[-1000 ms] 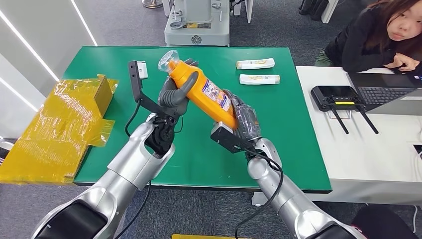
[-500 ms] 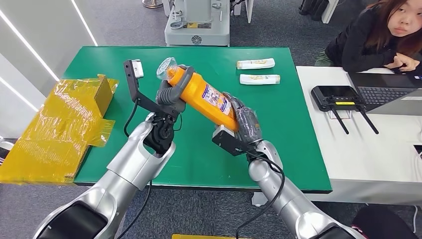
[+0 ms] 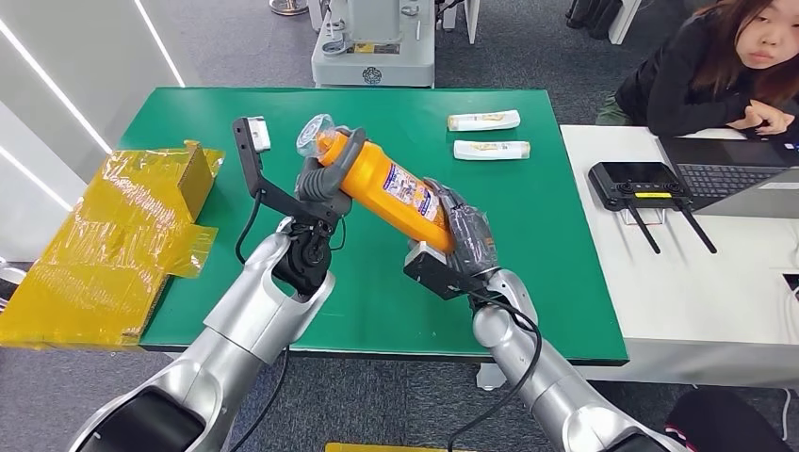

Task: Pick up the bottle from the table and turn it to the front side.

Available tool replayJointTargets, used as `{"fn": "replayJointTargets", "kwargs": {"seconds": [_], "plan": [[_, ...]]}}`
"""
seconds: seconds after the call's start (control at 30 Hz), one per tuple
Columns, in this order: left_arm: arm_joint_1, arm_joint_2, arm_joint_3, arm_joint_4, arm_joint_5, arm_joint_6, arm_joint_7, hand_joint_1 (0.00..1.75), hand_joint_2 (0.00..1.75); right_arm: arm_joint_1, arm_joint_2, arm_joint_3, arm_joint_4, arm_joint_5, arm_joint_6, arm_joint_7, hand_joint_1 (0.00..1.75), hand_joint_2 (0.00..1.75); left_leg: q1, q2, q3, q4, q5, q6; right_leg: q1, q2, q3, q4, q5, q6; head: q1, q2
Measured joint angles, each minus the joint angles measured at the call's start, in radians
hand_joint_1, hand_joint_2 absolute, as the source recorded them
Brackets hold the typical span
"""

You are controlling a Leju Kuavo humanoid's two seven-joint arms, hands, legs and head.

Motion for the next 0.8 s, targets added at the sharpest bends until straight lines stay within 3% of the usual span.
{"fn": "replayJointTargets", "kwargs": {"seconds": [0.4,0.43,0.53,0.57,0.8], "plan": [[0.008,0.000,0.002,-0.023,-0.015,0.049,-0.029,1.75,1.75,0.015,-0.013,-0.004,-0.037,-0.003,-0.002,0.005,1.74,1.75,0.000,0.000,0.000,0.000,0.000,0.000,0.000,0.000,0.000,0.000,0.000,0.000,0.000,0.000],[0.009,0.000,0.002,-0.024,-0.019,0.053,-0.032,1.75,1.75,0.019,-0.015,-0.006,-0.043,-0.005,-0.002,0.004,1.39,1.75,0.000,0.000,0.000,0.000,0.000,0.000,0.000,0.000,0.000,0.000,0.000,0.000,0.000,0.000],[0.012,0.001,0.002,-0.026,-0.034,0.068,-0.046,1.75,1.75,0.032,-0.022,-0.009,-0.065,-0.015,-0.002,0.005,0.09,1.75,0.000,0.000,0.000,0.000,0.000,0.000,0.000,0.000,0.000,0.000,0.000,0.000,0.000,0.000],[0.012,0.003,0.002,-0.026,-0.040,0.074,-0.054,1.75,1.75,0.037,-0.025,-0.013,-0.074,-0.020,-0.002,0.005,0.00,1.75,0.000,0.000,0.000,0.000,0.000,0.000,0.000,0.000,0.000,0.000,0.000,0.000,0.000,0.000],[0.023,0.035,0.014,-0.026,-0.074,0.101,-0.083,1.75,1.75,0.053,-0.043,-0.061,-0.116,-0.059,-0.010,0.001,0.00,1.75,0.000,0.000,0.000,0.000,0.000,0.000,0.000,0.000,0.000,0.000,0.000,0.000,0.000,0.000]]}}
